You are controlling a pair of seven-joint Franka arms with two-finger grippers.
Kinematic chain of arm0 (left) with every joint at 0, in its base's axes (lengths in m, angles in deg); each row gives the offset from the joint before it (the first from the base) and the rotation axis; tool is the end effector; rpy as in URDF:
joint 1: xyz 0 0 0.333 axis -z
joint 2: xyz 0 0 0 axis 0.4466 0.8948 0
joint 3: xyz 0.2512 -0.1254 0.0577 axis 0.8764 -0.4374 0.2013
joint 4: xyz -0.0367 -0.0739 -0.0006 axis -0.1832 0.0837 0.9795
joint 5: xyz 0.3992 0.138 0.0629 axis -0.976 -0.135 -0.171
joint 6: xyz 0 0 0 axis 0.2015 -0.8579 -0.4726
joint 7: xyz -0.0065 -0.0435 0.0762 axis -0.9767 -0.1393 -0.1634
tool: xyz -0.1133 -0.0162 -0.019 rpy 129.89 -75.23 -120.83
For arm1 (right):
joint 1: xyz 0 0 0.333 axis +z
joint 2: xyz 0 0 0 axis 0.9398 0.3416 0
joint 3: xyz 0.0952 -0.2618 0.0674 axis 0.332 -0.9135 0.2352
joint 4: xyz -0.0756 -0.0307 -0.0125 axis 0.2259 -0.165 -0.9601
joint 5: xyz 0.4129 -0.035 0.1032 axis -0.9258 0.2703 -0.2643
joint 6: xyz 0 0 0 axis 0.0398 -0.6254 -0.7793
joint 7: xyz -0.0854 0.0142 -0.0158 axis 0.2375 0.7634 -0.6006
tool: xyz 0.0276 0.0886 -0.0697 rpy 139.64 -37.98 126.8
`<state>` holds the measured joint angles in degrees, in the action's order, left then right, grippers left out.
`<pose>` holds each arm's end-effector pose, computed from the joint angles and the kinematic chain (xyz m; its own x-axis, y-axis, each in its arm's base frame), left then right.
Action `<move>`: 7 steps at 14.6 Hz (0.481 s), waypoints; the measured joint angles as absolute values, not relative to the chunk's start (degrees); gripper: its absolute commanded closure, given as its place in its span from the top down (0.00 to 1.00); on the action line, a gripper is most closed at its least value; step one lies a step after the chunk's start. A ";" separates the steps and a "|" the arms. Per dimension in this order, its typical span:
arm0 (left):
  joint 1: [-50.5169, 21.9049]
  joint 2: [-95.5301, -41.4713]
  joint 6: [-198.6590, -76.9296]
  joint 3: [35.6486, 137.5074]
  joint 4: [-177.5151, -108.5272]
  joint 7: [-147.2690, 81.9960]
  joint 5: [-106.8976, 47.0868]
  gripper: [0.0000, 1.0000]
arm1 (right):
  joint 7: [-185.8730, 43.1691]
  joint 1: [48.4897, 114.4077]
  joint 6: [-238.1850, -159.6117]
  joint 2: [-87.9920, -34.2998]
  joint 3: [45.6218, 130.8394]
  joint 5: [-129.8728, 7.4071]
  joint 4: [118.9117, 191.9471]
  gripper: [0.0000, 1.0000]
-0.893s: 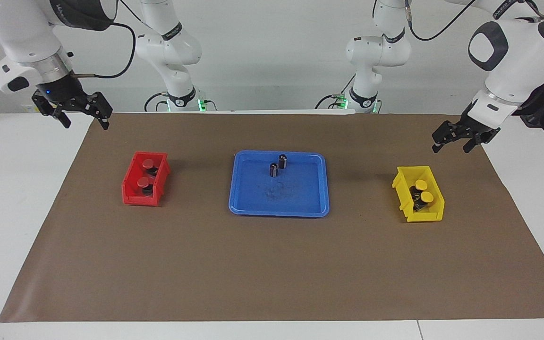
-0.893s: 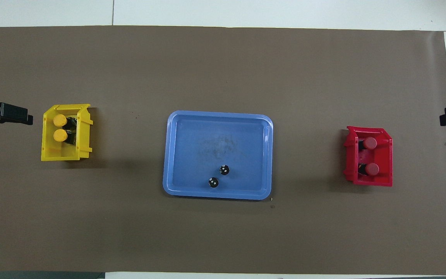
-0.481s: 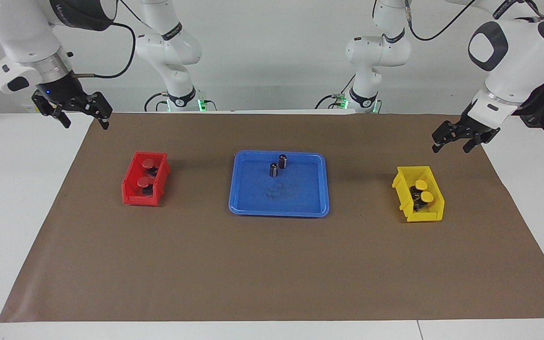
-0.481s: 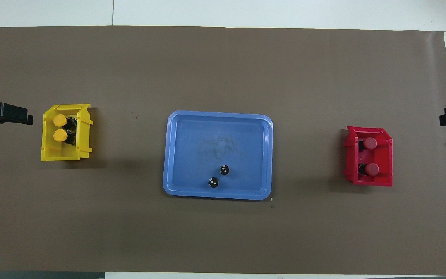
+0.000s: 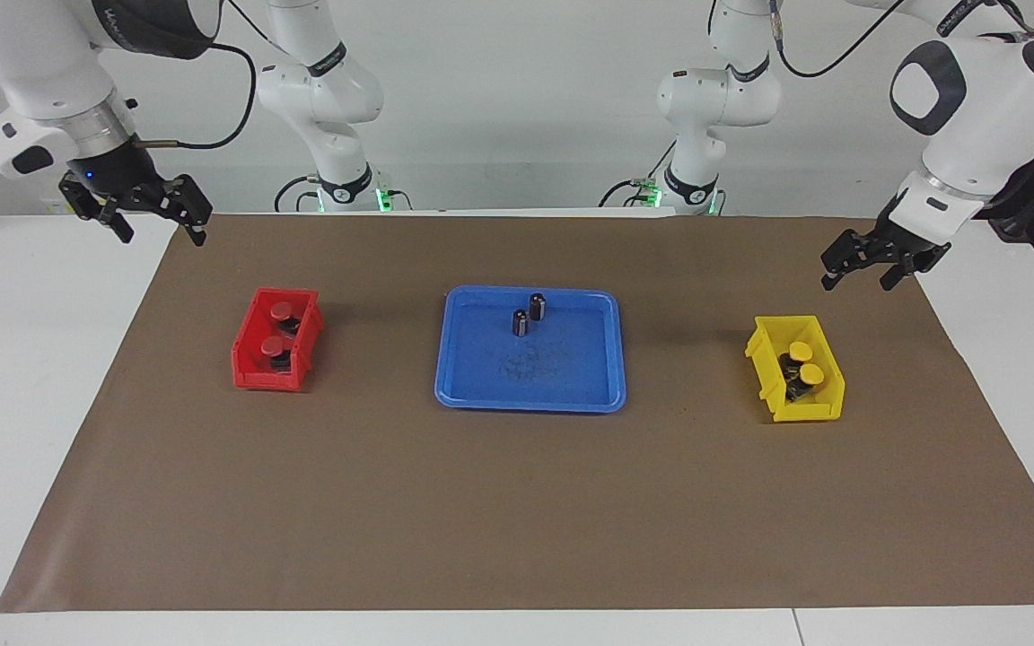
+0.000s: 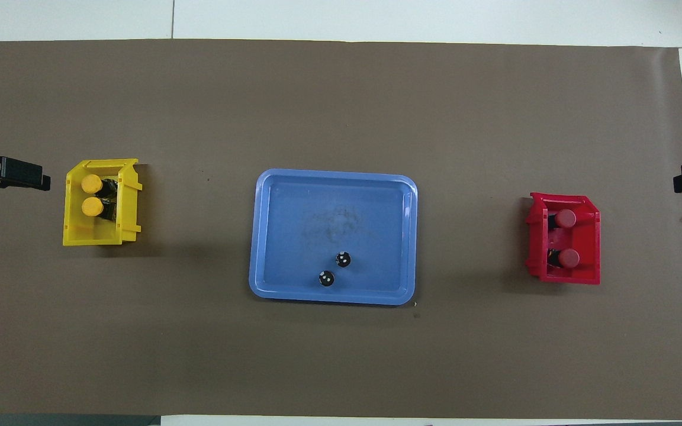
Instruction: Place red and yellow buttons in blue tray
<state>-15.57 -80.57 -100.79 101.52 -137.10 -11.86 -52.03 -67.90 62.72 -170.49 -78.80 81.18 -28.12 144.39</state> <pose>0.5871 0.0060 0.5069 0.9978 -0.0655 0.0078 -0.0659 -0.9960 0.0606 0.5699 -0.0767 0.5872 0.9987 -0.0448 -0.0246 -0.0437 -0.9981 0.0424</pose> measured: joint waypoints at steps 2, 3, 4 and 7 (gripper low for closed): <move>-15.57 -80.57 -100.79 101.52 -137.10 -11.87 -52.03 1.00 | -67.90 62.96 -171.07 -78.87 81.32 -28.48 145.26 1.00; -15.57 -80.57 -100.79 101.52 -137.10 -11.87 -52.03 1.00 | -67.90 63.15 -173.14 -79.11 81.49 -28.85 146.75 0.98; -15.57 -80.57 -100.79 101.52 -137.10 -11.87 -52.03 1.00 | -67.90 63.59 -175.99 -79.62 81.57 -29.17 149.20 0.94; -15.57 -80.57 -100.79 101.52 -137.10 -11.87 -52.03 1.00 | -67.90 64.48 -183.65 -81.29 81.75 -29.36 158.06 0.77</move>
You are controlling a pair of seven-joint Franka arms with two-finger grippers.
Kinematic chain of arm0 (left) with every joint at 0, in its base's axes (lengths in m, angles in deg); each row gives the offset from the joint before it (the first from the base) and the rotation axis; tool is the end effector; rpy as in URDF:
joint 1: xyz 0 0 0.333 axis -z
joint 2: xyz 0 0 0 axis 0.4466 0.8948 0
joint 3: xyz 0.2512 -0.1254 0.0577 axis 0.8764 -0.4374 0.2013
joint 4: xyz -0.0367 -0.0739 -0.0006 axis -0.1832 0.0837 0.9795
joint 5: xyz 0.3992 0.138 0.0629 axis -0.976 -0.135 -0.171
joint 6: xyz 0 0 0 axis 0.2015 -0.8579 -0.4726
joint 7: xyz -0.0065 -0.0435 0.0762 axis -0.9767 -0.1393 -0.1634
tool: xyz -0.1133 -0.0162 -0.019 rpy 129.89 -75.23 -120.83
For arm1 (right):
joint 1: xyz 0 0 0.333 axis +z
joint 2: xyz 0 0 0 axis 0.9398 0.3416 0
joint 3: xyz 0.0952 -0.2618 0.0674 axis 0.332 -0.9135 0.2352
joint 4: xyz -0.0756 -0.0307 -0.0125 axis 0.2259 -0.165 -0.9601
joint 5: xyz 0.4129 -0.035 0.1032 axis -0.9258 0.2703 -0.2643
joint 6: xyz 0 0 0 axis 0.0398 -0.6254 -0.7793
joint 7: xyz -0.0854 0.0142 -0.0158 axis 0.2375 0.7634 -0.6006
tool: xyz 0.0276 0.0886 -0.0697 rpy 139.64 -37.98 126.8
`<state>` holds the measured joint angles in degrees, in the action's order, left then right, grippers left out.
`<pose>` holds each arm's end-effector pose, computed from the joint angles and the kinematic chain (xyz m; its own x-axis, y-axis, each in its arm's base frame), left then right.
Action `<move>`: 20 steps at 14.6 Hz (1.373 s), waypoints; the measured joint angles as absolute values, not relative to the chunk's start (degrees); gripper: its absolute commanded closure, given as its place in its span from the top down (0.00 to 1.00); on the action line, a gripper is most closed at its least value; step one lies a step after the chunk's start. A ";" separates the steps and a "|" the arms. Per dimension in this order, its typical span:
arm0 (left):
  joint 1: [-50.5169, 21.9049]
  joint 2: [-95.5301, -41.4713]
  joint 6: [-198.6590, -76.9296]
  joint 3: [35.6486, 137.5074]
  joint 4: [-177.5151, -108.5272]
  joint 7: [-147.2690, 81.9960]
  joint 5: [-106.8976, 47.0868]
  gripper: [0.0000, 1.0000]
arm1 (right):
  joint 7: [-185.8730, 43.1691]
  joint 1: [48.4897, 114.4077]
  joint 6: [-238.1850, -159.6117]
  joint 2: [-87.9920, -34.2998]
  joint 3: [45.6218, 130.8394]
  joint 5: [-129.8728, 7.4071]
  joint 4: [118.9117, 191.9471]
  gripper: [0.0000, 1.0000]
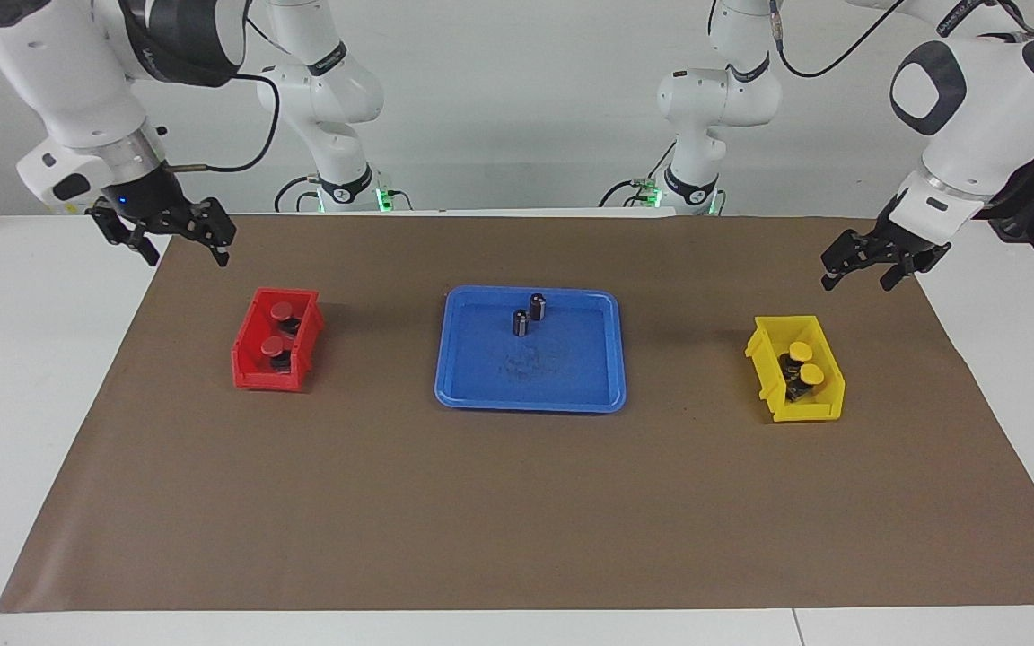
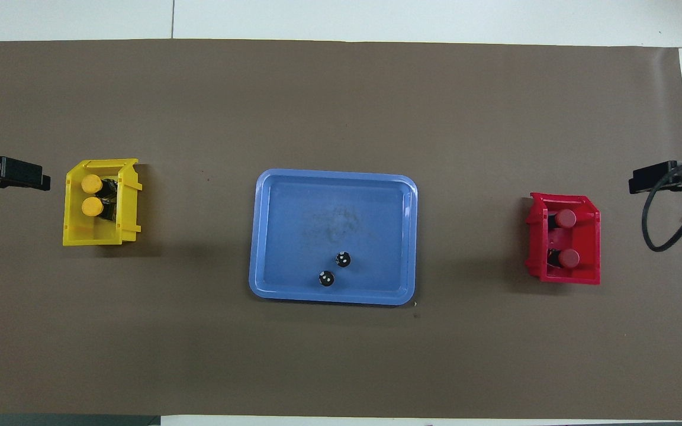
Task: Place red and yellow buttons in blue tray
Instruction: 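Reach the right gripper down into the red holder, then grasp a red button in the red holder with the right gripper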
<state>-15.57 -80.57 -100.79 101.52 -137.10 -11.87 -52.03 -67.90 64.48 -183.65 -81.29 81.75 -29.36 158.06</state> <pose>0.5871 0.0060 0.5069 0.9978 -0.0654 0.0078 -0.0657 -0.9960 0.0606 0.5722 -0.0503 0.5101 0.9999 0.0014 0.0115 0.0011 -0.9997 0.0241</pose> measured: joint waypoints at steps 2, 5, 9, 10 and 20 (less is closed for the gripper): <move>-15.58 -80.57 -100.79 101.55 -137.10 -12.02 -52.03 1.00 | -67.90 64.36 -188.20 -81.35 81.70 -30.14 162.52 0.74; -15.84 -80.82 -100.78 101.73 -136.94 -12.36 -52.03 1.00 | -67.89 63.47 -193.57 -79.75 81.43 -34.79 166.71 0.70; -15.93 -81.83 -95.78 101.75 -132.91 -12.44 -52.15 1.00 | -67.89 63.10 -200.15 -78.02 81.32 -35.33 170.50 0.68; -15.93 -82.12 -93.91 101.69 -131.89 -12.44 -52.86 1.00 | -67.89 63.12 -201.72 -77.72 81.34 -35.37 171.51 0.65; -16.01 -82.35 -89.64 101.39 -130.24 -12.54 -56.20 1.00 | -68.05 63.46 -210.06 -76.49 81.55 -35.59 178.21 0.65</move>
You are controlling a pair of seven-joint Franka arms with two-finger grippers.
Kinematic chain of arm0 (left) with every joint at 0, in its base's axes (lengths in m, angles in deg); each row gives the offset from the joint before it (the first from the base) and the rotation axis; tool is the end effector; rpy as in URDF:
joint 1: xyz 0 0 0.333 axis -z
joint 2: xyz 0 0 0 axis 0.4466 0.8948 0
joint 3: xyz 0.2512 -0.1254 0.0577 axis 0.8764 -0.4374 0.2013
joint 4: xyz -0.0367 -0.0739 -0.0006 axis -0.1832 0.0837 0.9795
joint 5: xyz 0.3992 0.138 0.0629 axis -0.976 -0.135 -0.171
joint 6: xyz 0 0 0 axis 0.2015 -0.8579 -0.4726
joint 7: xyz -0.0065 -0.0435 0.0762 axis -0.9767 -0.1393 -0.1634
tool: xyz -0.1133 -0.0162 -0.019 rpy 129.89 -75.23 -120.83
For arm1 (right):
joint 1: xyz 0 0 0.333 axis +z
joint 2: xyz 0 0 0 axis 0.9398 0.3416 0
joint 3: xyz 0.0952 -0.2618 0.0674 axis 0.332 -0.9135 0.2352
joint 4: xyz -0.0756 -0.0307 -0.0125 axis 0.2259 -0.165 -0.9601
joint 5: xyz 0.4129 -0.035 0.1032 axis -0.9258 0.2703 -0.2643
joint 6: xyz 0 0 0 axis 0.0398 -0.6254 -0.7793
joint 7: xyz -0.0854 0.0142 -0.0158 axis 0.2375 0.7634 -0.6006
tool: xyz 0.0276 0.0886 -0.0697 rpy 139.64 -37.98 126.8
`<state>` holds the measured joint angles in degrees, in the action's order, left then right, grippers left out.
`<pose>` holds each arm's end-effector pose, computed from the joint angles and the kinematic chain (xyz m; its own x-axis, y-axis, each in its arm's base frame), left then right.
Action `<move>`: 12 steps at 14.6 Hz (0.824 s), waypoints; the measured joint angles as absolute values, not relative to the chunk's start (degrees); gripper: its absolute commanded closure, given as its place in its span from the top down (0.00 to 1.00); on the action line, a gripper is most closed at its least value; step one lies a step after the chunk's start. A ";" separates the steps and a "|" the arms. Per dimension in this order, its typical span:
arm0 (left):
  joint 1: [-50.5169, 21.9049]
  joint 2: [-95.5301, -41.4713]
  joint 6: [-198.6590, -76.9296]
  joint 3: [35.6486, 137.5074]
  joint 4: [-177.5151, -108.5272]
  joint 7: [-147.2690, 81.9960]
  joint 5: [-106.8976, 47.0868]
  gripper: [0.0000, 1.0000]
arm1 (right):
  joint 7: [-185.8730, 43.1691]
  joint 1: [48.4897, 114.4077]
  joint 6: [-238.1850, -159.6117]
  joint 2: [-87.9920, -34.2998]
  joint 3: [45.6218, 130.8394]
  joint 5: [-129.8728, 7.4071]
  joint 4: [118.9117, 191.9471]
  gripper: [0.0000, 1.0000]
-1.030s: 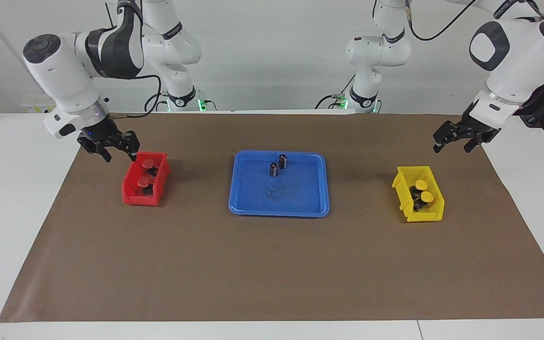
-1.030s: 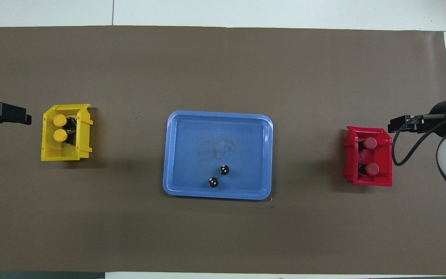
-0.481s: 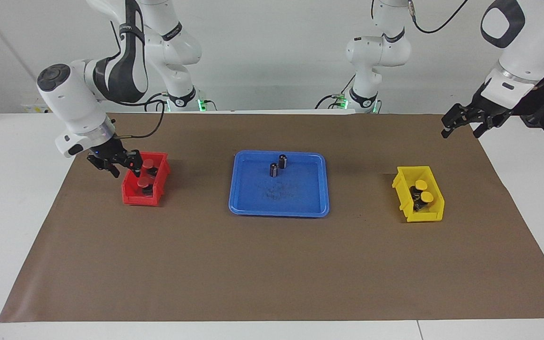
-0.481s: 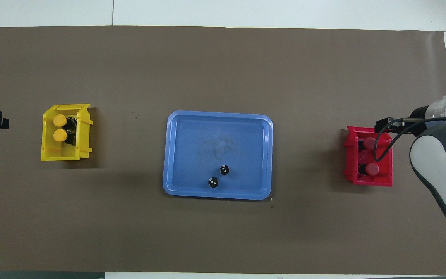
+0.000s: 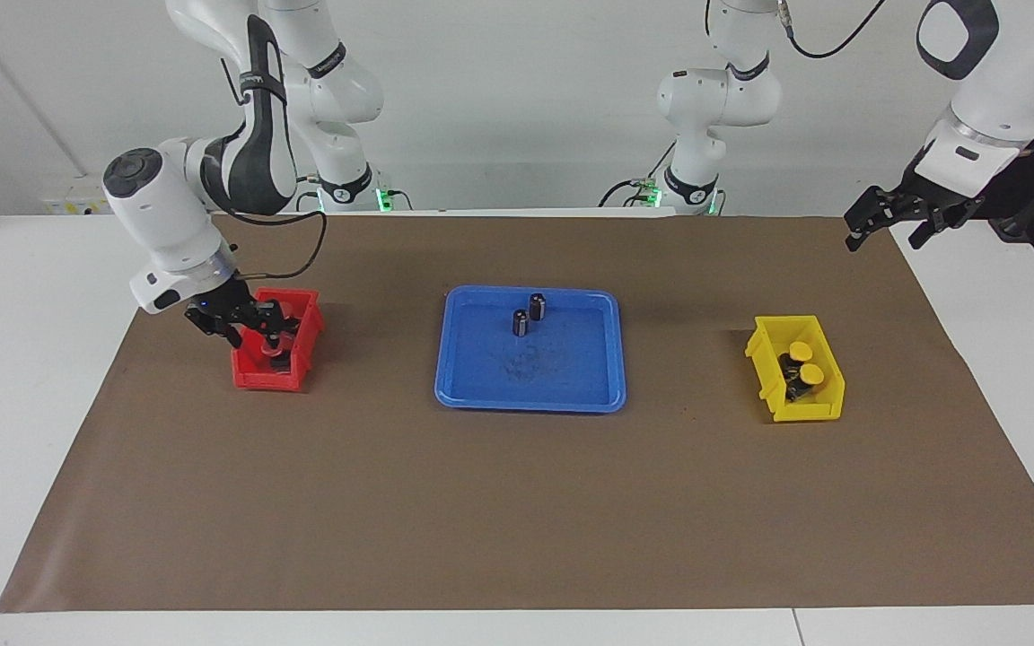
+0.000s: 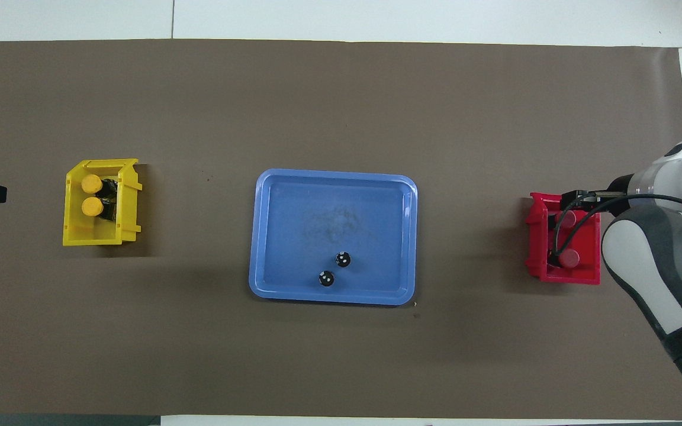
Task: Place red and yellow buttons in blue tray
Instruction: 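Grasp a red button in the red holder with the right gripper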
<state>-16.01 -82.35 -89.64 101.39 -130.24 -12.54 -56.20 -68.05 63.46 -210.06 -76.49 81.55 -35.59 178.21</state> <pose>0.5679 0.0179 0.5689 0.9973 -0.0600 -0.0421 -0.0601 -0.9982 -0.0010 0.5588 -0.0560 0.3266 0.9962 -0.0755 0.0428 -0.0726 -0.9952 -0.0662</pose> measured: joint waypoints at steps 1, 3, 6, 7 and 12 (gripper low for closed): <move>-16.11 -82.35 -89.35 101.40 -130.34 -12.54 -56.21 1.00 | -68.37 63.45 -210.20 -76.42 81.54 -35.59 178.44 0.65; -16.25 -82.35 -88.30 101.40 -130.36 -12.54 -56.21 1.00 | -68.73 63.47 -210.94 -76.43 81.55 -35.59 179.15 0.65; -16.25 -82.35 -87.65 101.27 -130.38 -12.54 -56.21 1.00 | -69.06 63.56 -212.10 -76.42 81.55 -35.59 180.08 0.65; -16.24 -82.35 -87.62 101.21 -130.39 -12.54 -56.21 1.00 | -69.11 63.55 -212.33 -76.42 81.54 -35.59 180.36 0.65; -16.21 -82.35 -87.58 100.95 -130.40 -12.54 -56.21 1.00 | -69.16 63.60 -215.97 -76.43 81.54 -35.59 183.27 0.64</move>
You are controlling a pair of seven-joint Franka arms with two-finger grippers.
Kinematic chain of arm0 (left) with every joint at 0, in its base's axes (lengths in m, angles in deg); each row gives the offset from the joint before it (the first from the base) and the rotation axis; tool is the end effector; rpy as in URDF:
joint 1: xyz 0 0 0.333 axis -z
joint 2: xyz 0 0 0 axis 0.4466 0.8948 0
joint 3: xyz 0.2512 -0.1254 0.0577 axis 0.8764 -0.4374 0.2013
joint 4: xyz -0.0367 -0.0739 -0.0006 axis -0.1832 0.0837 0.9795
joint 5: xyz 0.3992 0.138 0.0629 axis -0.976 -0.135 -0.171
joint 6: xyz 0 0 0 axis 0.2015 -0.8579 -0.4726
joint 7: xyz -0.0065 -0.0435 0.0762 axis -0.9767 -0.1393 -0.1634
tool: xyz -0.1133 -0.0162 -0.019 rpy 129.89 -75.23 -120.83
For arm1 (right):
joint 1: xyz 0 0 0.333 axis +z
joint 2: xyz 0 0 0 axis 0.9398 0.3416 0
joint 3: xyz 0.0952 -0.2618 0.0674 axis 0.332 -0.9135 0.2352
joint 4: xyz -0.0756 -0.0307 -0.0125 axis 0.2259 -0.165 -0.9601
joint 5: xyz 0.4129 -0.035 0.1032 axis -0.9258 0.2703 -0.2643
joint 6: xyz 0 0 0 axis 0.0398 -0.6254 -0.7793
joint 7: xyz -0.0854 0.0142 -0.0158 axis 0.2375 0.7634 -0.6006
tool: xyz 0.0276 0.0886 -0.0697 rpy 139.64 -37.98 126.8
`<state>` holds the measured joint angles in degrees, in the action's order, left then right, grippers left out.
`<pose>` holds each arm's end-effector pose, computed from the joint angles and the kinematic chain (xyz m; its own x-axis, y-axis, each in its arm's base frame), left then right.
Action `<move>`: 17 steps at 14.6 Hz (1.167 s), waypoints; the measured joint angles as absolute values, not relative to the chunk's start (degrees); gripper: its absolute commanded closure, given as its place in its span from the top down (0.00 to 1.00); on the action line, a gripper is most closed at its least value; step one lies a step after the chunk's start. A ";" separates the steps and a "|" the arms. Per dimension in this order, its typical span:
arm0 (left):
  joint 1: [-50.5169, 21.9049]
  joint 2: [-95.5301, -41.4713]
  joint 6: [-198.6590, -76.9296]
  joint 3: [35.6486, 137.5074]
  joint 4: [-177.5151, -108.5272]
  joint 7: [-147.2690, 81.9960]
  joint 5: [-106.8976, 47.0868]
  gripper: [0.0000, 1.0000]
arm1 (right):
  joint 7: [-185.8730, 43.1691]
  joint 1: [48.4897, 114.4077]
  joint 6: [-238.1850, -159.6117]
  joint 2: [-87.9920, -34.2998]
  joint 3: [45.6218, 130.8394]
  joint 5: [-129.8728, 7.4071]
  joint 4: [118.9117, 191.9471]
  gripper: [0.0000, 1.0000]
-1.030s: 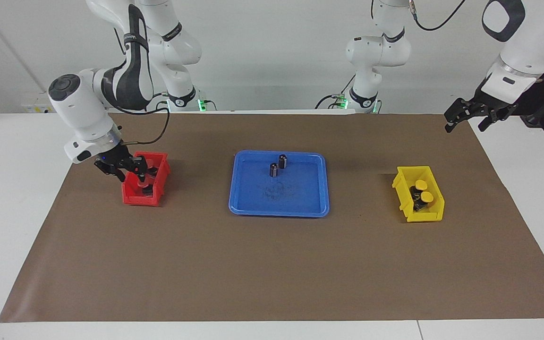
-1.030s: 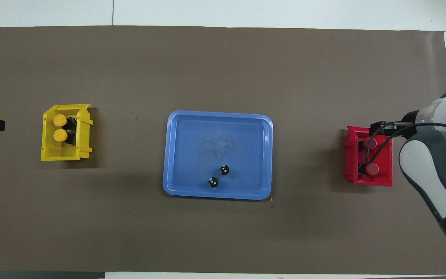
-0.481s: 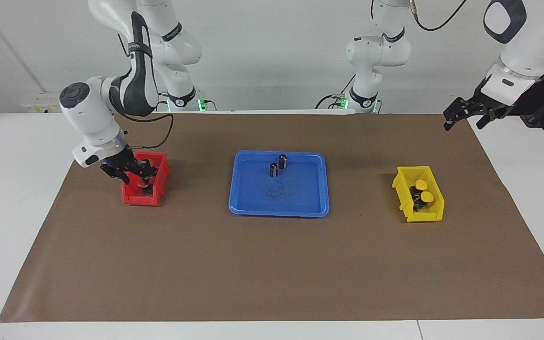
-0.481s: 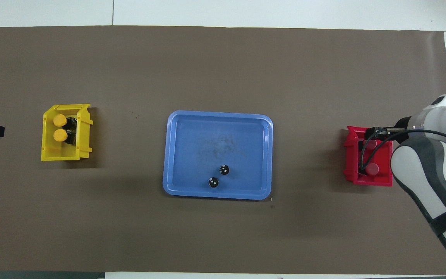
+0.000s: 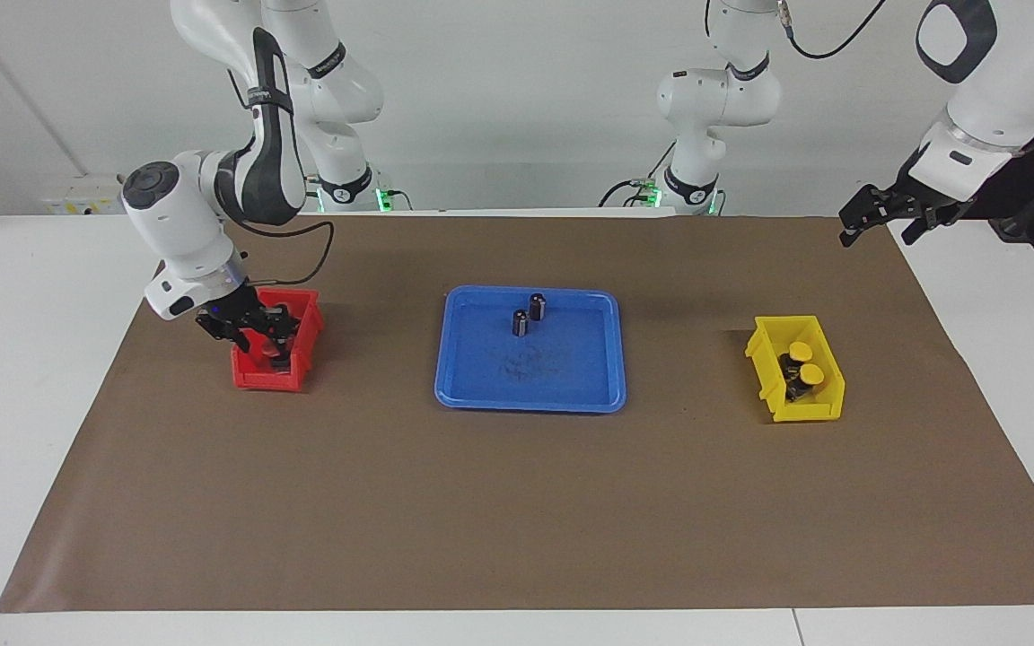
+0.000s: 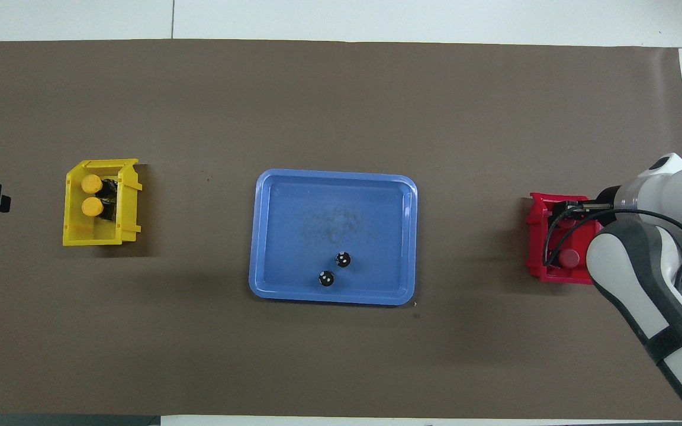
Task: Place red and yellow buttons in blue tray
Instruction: 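Grasp a red button in the red holder with the right gripper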
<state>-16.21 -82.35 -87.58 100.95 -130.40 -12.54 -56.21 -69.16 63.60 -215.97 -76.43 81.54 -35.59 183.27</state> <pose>0.5635 0.0153 0.5646 0.9947 -0.0641 -0.0806 -0.0642 -0.9979 0.0015 0.5430 -0.0544 0.2939 0.9965 -0.0605 0.0572 -0.0571 -0.9966 -0.0592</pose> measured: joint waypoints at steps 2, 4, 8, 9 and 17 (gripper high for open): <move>-16.21 -82.35 -87.57 100.94 -130.42 -12.54 -56.21 1.00 | -69.17 63.60 -216.10 -76.45 81.54 -35.60 183.66 0.63; -16.25 -82.35 -87.57 100.97 -130.46 -12.54 -56.21 1.00 | -69.17 63.61 -216.26 -76.52 81.54 -35.60 183.85 0.55; -16.26 -82.35 -87.67 101.00 -130.46 -12.54 -56.21 1.00 | -69.20 63.61 -216.34 -76.57 81.55 -35.60 183.91 0.24; -16.26 -82.35 -87.72 101.01 -130.46 -12.54 -56.21 1.00 | -69.20 63.63 -216.38 -76.57 81.55 -35.60 183.92 0.18; -16.22 -82.82 -95.75 100.87 -135.16 -13.54 -56.21 0.91 | -69.41 64.41 -203.37 -76.12 81.67 -35.59 173.13 0.12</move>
<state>-16.22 -82.82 -95.75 100.87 -135.16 -13.54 -56.21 -69.41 64.41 -203.37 -76.12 81.67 -35.59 173.13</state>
